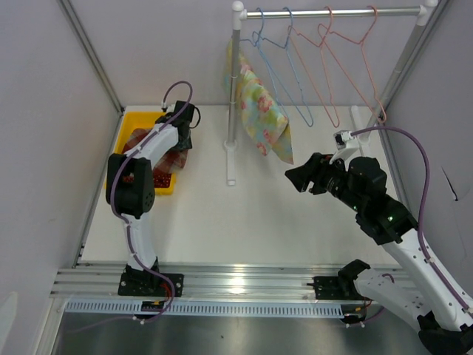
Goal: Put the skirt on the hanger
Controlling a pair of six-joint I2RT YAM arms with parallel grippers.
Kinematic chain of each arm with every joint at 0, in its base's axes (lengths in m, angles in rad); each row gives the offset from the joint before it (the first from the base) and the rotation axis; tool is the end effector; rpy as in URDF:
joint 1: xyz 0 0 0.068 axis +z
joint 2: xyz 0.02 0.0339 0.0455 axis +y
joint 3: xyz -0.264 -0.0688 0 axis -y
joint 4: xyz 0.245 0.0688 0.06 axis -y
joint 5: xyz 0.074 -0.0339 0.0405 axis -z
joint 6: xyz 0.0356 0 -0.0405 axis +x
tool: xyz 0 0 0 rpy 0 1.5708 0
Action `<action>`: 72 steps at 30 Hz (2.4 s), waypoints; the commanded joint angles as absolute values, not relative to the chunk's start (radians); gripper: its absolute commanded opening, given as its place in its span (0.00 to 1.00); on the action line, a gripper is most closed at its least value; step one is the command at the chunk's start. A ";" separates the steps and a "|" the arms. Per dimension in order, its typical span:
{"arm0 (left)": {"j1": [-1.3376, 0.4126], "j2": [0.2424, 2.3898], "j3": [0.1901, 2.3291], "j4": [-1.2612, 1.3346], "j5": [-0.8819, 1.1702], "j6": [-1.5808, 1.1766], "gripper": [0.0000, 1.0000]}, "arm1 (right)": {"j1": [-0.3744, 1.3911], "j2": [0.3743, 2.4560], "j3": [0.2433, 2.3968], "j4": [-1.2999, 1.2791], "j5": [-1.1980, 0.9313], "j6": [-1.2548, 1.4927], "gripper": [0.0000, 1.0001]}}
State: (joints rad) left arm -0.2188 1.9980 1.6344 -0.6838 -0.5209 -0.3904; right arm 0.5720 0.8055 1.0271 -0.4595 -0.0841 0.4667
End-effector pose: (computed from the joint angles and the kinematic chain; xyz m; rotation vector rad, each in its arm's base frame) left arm 0.4257 -0.0765 0.2319 -0.3860 2.4375 0.4281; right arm 0.1408 0.0942 0.3905 -0.1613 1.8771 0.8038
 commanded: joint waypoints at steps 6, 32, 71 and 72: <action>-0.192 2.011 1.707 -0.718 -0.514 -0.365 0.25 | 0.575 0.784 1.006 -0.465 -0.077 0.448 0.63; -0.368 1.473 1.907 -0.830 -0.385 -0.256 0.00 | 0.577 0.887 1.011 -0.397 -0.061 0.420 0.56; -0.578 1.313 0.934 -0.472 -0.133 -0.558 0.16 | 0.758 1.000 0.654 -0.085 0.000 0.482 0.59; -0.578 1.313 0.925 -0.477 -0.141 -0.558 0.17 | 0.768 1.040 0.643 -0.048 -0.021 0.465 0.61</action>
State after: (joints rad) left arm -0.5797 1.3571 0.9497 -0.5068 -0.1646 -0.5354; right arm 0.7460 0.9874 0.6750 -0.2287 0.0048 0.4725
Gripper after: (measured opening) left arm 0.167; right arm 0.596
